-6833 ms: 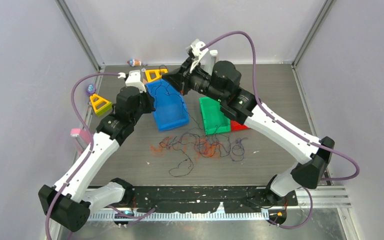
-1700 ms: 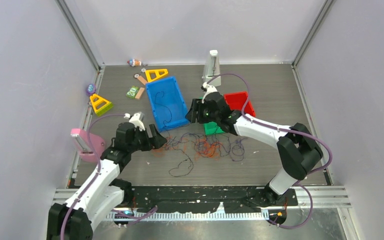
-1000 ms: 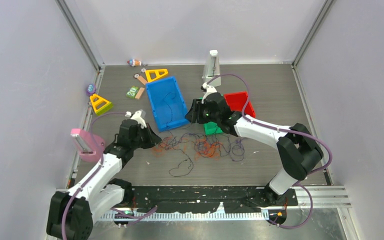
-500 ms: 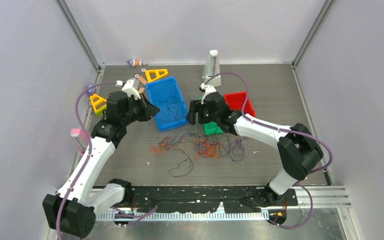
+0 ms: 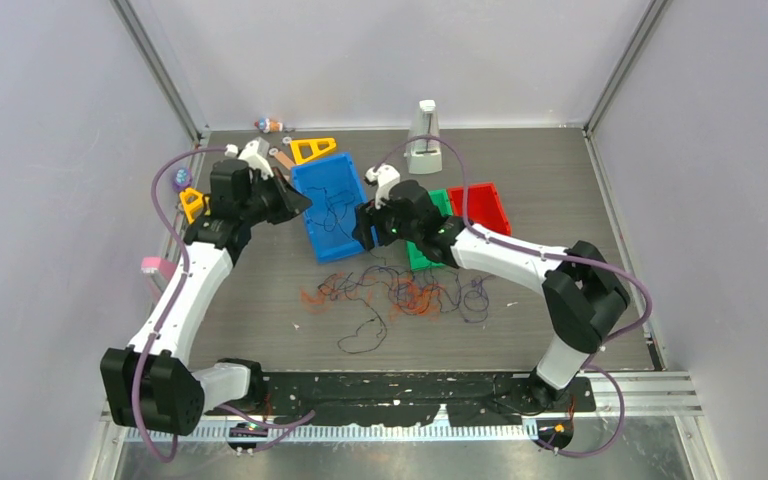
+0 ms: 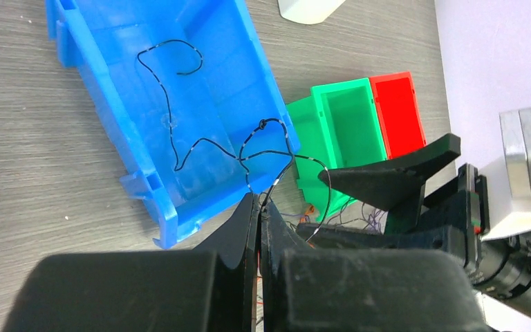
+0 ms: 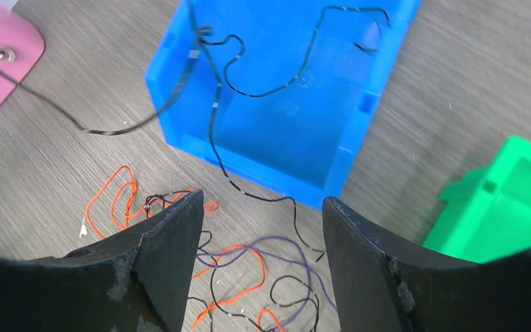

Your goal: Untangle the cables

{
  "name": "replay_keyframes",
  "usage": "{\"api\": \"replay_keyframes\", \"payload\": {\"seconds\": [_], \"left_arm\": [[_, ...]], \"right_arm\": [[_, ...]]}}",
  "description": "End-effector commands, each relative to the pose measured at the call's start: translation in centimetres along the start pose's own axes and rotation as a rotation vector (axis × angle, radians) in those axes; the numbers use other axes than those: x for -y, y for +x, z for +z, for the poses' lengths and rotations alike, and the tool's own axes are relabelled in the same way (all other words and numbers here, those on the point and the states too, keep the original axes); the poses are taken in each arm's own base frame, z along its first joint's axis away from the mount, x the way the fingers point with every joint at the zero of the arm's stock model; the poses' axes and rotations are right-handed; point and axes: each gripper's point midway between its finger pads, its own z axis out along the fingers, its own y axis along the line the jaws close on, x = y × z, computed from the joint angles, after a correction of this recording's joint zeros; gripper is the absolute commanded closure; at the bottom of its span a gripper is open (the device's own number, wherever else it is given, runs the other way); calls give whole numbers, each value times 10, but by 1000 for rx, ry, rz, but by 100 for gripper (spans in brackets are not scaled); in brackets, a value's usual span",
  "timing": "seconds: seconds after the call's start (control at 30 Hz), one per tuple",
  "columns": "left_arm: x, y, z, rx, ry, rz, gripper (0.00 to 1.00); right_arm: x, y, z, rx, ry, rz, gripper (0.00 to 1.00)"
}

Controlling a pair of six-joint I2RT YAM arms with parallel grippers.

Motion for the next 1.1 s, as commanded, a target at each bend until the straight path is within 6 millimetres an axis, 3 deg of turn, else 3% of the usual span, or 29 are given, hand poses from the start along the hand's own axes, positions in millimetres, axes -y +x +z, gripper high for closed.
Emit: {"api": "replay_keyframes", "payload": {"seconds": [0.0, 0.2, 0.33, 0.4, 0.5, 0.63, 0.9, 1.07], "left_arm": [[18, -28, -4, 71, 68, 14, 100], [15, -31, -3, 77, 66, 3, 100], [14, -32, -1, 75, 72, -2, 100], [12, -33, -1, 77, 68, -4, 100], [9, -33, 1, 79, 58, -5, 100], [6, -34, 5, 79, 50, -10, 100], [-6, -32, 20, 71, 14, -28, 100], [-12, -31, 28, 69, -3, -37, 100]], "right_arm": [[-26, -28, 11, 77, -64, -204, 32], [-32, -19, 40, 45, -34, -344, 32], [-32, -24, 54, 44, -17, -332, 40], [-33, -26, 56, 47, -14, -320, 52], [-33, -32, 54, 61, -5, -307, 81], [-36, -52, 41, 106, 0, -294, 94], [-53, -117, 12, 224, -72, -199, 95], [-65, -149, 8, 275, -144, -152, 95]]}}
